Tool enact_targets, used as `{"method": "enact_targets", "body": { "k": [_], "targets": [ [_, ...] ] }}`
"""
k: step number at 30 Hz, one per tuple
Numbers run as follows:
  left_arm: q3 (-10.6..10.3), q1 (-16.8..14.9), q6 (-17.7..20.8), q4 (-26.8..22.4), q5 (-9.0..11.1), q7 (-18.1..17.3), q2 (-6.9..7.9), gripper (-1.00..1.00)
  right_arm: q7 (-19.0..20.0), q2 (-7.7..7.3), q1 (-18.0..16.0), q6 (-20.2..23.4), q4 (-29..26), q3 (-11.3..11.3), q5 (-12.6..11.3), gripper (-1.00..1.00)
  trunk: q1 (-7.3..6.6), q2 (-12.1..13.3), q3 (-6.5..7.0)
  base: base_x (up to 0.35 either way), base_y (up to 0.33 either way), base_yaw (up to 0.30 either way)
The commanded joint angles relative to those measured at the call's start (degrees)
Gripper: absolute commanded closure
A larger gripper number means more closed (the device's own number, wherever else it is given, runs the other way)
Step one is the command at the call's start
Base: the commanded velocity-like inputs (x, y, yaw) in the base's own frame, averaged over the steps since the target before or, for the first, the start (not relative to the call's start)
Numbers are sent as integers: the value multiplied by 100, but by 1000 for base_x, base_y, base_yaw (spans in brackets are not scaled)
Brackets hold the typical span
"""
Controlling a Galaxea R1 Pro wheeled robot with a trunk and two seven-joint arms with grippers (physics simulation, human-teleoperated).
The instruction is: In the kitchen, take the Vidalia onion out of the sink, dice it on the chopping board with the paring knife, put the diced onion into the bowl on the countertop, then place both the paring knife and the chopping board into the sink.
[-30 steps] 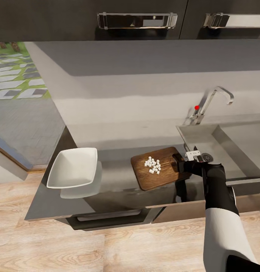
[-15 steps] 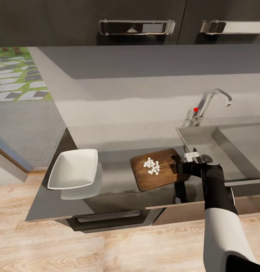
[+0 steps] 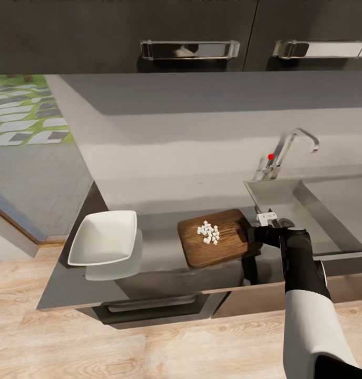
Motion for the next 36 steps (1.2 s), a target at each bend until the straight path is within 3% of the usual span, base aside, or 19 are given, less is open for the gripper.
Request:
{"method": "enact_targets", "body": {
  "k": [1, 36],
  "targets": [
    [-9, 4, -7, -12, 33, 2, -1, -100, 54, 7, -7, 9, -7, -18, 54, 100, 4, -10, 0, 0, 0, 0],
    [-9, 4, -10, -18, 33, 2, 0, -100, 63, 10, -7, 13, -7, -18, 36, 100, 4, -10, 317, 0, 2, 0]
  ]
}}
